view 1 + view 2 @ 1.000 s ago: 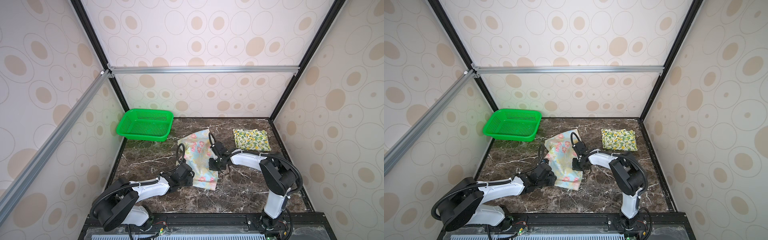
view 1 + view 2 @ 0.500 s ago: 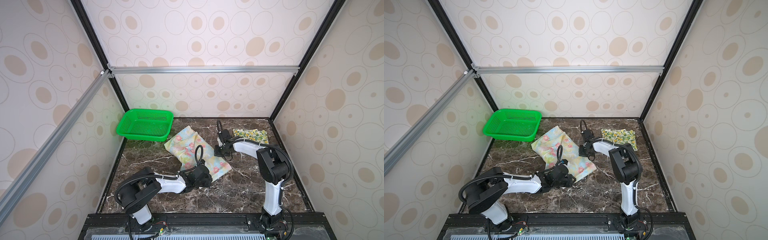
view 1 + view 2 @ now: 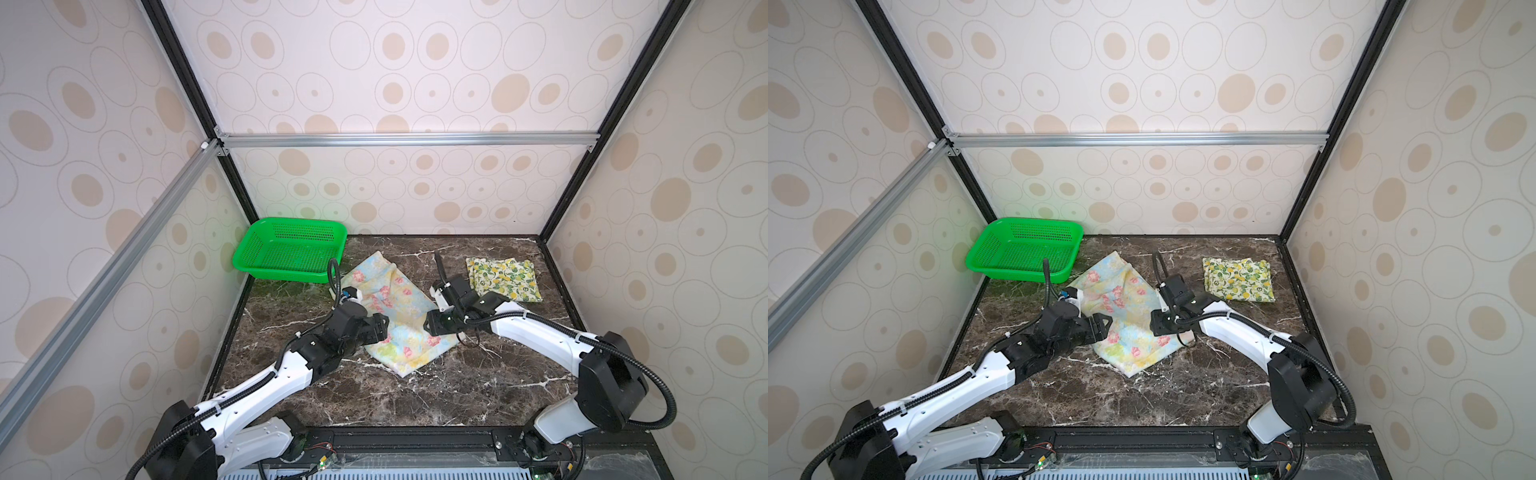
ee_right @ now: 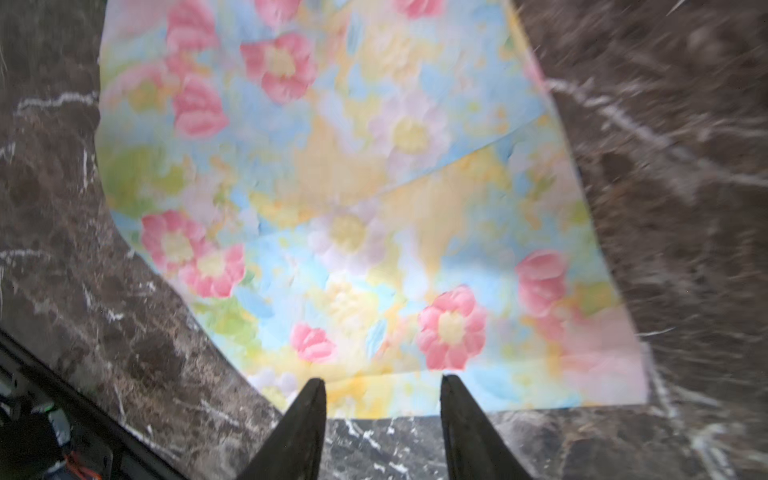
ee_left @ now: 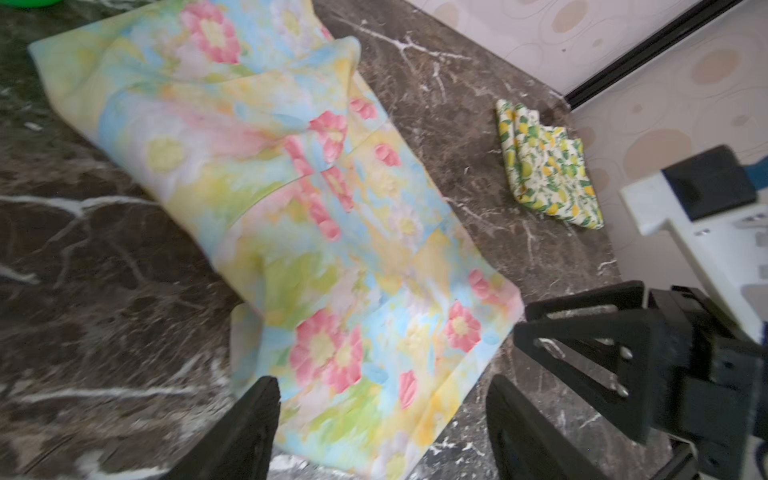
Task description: Fold and stack the skirts
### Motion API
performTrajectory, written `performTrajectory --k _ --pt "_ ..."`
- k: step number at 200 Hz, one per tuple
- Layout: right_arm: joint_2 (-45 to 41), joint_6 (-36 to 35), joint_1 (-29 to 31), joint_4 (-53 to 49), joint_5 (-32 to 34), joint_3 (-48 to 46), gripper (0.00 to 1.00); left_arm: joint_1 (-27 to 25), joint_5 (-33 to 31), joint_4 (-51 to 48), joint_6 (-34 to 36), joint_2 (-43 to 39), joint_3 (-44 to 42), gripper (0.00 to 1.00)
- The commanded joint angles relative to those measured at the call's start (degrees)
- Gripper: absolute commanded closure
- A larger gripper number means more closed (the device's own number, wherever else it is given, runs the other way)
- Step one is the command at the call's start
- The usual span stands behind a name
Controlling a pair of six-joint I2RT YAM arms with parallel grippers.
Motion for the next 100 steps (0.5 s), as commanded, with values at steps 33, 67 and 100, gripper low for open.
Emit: performTrajectory --k 33,67,100 --pt "3.72 0.11 13.48 -0.09 2.34 -2.03 0.32 9.10 3.54 0.82 1.11 0.01 -8.31 0.14" --pt "9.71 -4.08 19.47 -2.43 7.47 2.13 0.30 11.34 7.13 9.05 1.50 5.24 -8.53 0.17" --pt "15.55 -8.13 22.49 -4.97 12.04 6.81 0.30 12.51 7.36 11.63 2.97 10.59 -5.65 0.22"
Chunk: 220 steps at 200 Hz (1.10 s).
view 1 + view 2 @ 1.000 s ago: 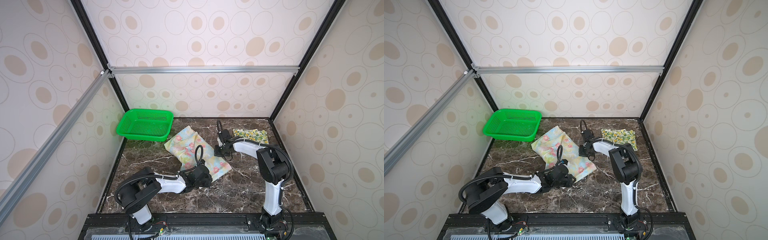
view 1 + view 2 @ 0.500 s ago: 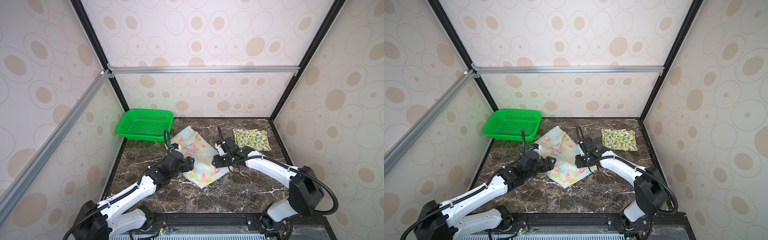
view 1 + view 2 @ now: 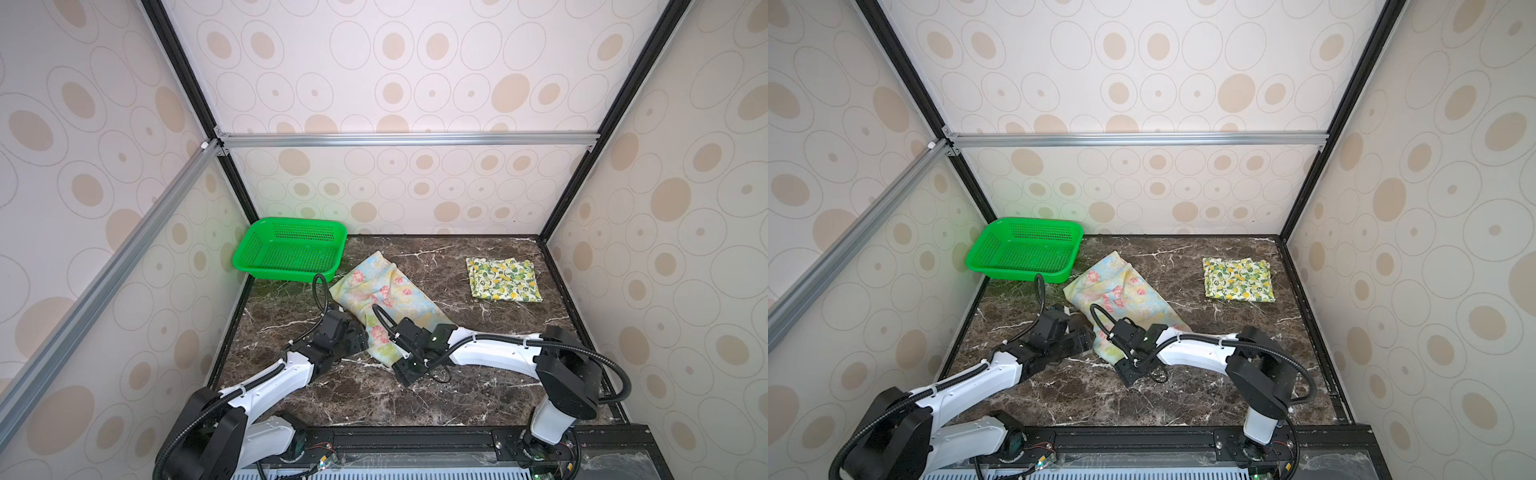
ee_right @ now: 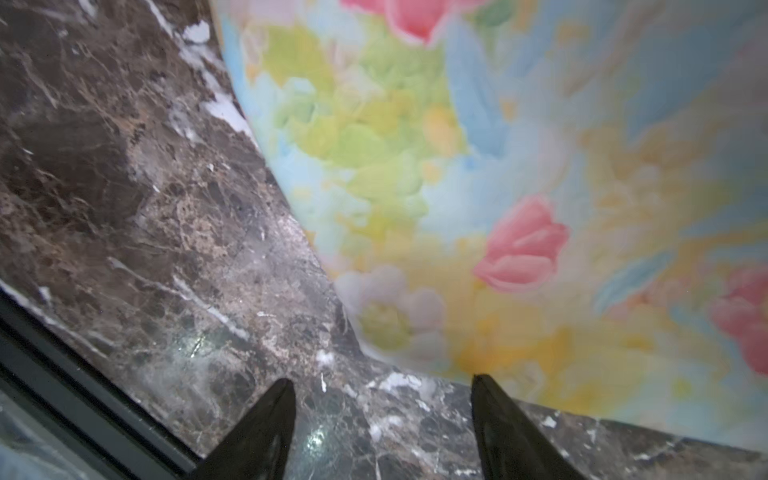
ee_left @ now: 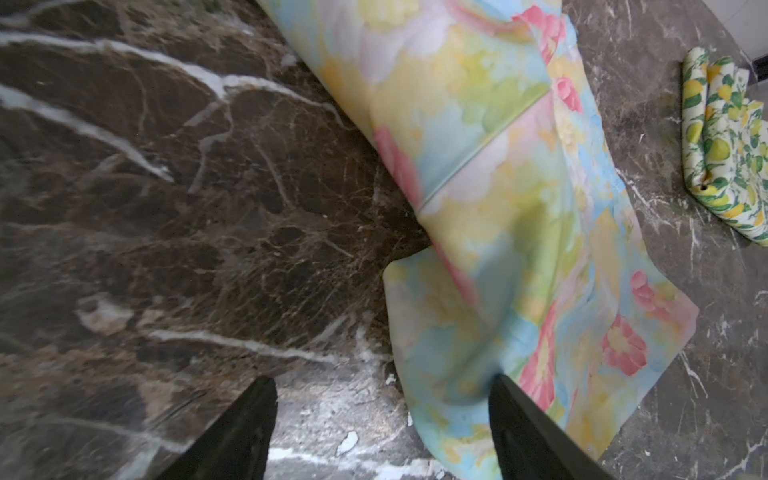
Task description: Fold and stack the skirts
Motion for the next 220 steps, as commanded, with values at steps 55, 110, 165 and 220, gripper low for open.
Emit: performTrajectory --k 55,110,165,220 --pt "11.93 -5.60 2.09 -6.43 11.33 9.76 0.49 7.30 2.44 3.21 4.23 2.41 5.04 0.20" --pt "5.87 -10.88 1.42 -7.18 -5.12 12.57 1.00 12.79 1.76 -0.37 7.05 -1.80 5.20 0.20" --pt "-12.70 8.64 -14.49 12.26 -41.48 2.47 1.00 13.22 0.14 -5.48 11.03 -3.25 7.32 0.20" --pt "-10.05 8.41 -24.76 6.32 -35.62 -4.65 0.98 13.19 7.12 -3.60 13.97 -3.77 5.57 0.21"
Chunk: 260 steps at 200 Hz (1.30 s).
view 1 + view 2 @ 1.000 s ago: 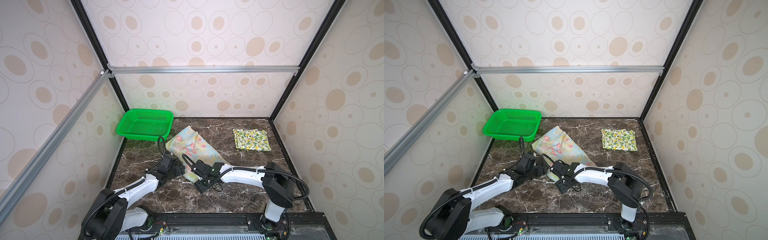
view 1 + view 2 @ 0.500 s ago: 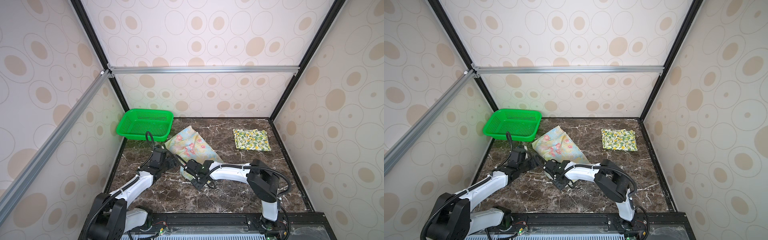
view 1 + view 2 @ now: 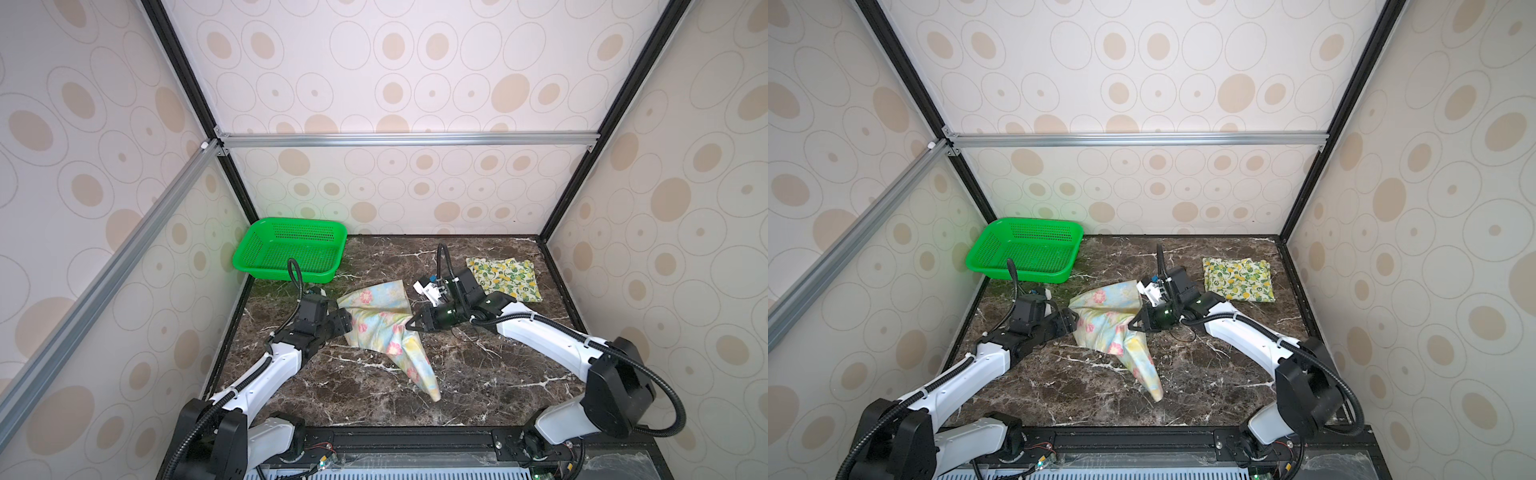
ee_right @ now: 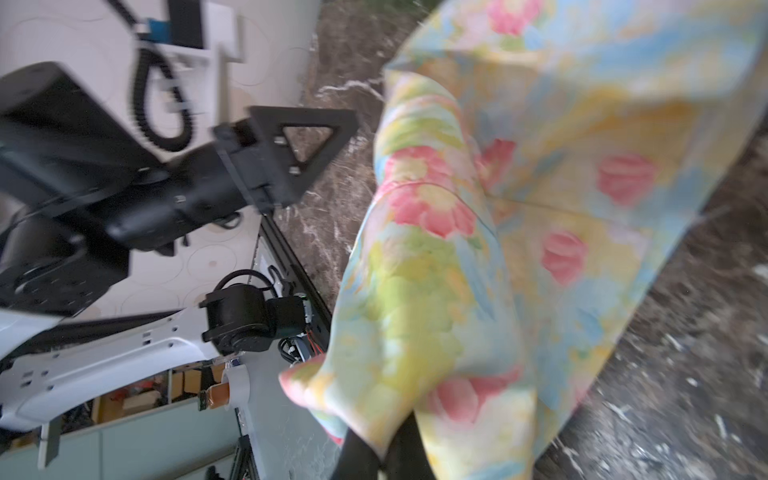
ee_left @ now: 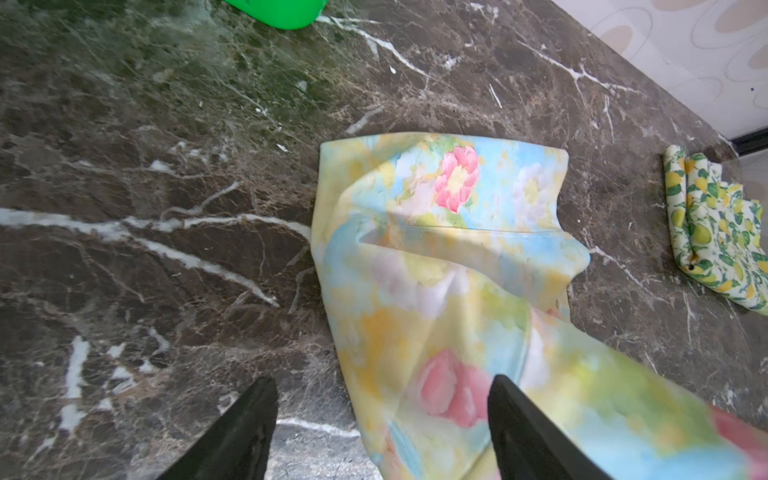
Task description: Fold and stack the skirts
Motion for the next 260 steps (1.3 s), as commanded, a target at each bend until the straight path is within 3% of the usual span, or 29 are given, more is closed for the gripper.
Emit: performTrajectory --k 1,12,39,63,110,144,167,224,260 --pt "3.02 -0.44 0.32 -5.54 2.00 -1.24 0.98 0.38 4.00 -0.33 3.25 -1.06 0.26 0.21" --pt "3.90 -1.50 0.34 -7.42 5.61 -1.34 0.95 0.13 5.42 -1.60 4.03 -1.37 -0.08 0.21" --pt "5.30 -3.66 0.28 -12.53 14.42 -0.57 0.55 -0.38 5.29 -7.21 5.02 -1.59 -1.59 0.21" --pt "3.00 -4.97 0.76 -15.48 20.93 -0.25 0.46 -0.66 4.24 -8.32 1.09 -1.18 -3.15 0.22" --pt "-3.95 -5.18 9.21 -22.39 32.03 1.75 0.43 -1.09 7.20 0.61 -3.26 3.29 -5.38 0.24" --pt "-4.13 -3.04 15.09 -19.29 30.82 0.04 0.45 -1.64 5.22 3.40 -4.05 7.47 -4.45 0.26" --pt "-1.01 -2.15 15.49 -15.71 29.23 -0.68 0.45 -1.71 4.76 6.32 -4.94 9.06 -4.29 0.28" --pt "7.89 -5.27 15.47 -11.01 33.91 3.53 0.41 -1.71 3.50 8.66 -5.04 11.14 -3.66 0.30" --pt "11.51 -6.22 15.47 -9.07 37.88 5.07 0.47 -1.72 2.99 8.49 -4.52 11.24 -3.26 0.30"
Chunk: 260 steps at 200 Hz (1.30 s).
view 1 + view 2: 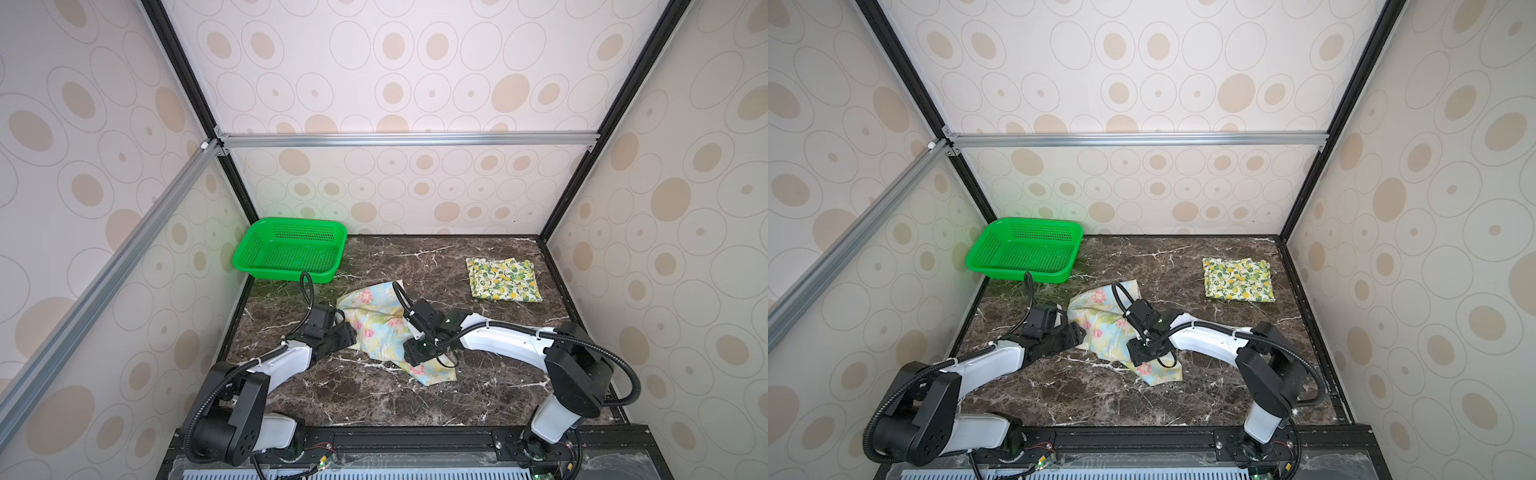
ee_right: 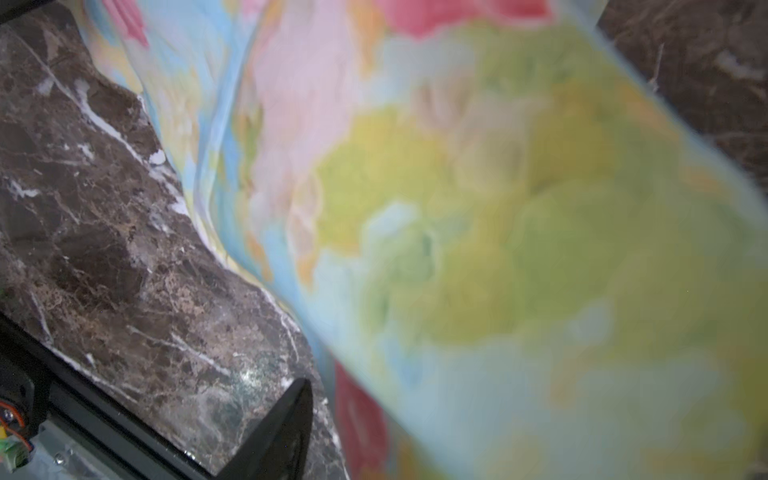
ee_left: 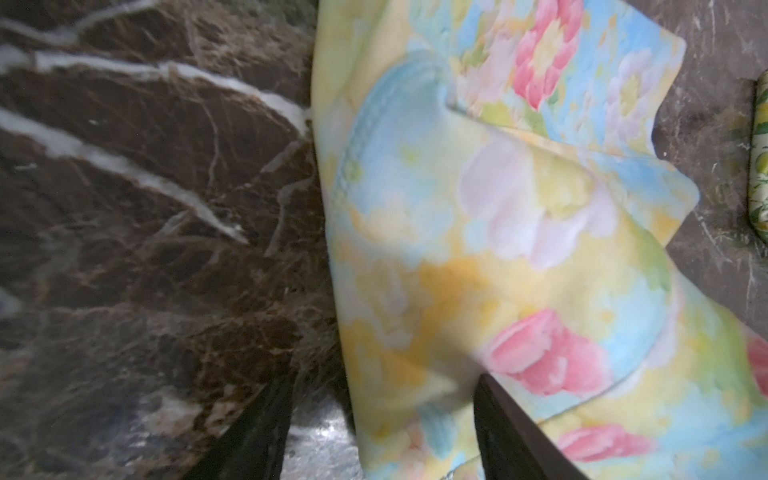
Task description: Fold and stack the skirts
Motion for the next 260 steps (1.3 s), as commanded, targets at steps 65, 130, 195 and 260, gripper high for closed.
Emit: performTrajectory --k 65,130,195,260 --pt "0.53 -1.08 0.00 2.02 1.60 3.08 1.00 -0.34 -2.72 0.01 0.51 1.11 2.69 0.31" --pt "-8.42 0.14 -6.27 -3.22 -10.02 9.29 1.00 -0.33 -2.06 -2.60 1.81 -1.15 2.78 0.25" --pt "-9.16 7.91 -13.90 -1.30 -19.44 11.51 1.00 -1.66 2.45 -4.07 -1.02 -10.61 0.11 0.20" --pt "-7.87 14.21 -17.19 4.69 -21.34 10.30 1.00 -12.81 0.16 2.76 -2.85 -8.07 -1.87 0.26"
